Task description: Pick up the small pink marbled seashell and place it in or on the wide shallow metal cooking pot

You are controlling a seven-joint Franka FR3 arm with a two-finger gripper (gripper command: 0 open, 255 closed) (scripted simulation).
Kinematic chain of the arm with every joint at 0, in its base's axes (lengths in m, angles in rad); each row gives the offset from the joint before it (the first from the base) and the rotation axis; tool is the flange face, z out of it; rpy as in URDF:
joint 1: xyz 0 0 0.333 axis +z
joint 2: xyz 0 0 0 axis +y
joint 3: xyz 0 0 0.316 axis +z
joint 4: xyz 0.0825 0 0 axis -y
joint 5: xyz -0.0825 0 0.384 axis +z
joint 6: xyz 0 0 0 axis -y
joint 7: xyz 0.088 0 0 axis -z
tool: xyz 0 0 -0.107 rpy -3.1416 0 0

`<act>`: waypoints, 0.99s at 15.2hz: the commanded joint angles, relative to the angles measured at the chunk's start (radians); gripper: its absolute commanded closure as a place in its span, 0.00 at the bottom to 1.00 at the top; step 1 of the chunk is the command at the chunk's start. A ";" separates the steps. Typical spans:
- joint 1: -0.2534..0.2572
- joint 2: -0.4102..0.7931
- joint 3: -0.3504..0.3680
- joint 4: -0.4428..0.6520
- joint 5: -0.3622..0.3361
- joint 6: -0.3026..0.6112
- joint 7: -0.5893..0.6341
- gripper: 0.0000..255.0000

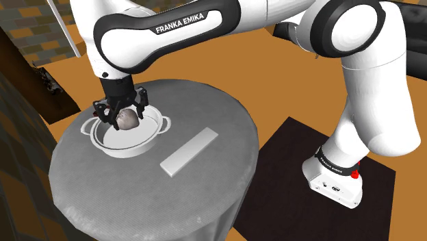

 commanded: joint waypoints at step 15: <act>0.001 -0.019 0.003 0.097 0.006 -0.115 -0.005 0.00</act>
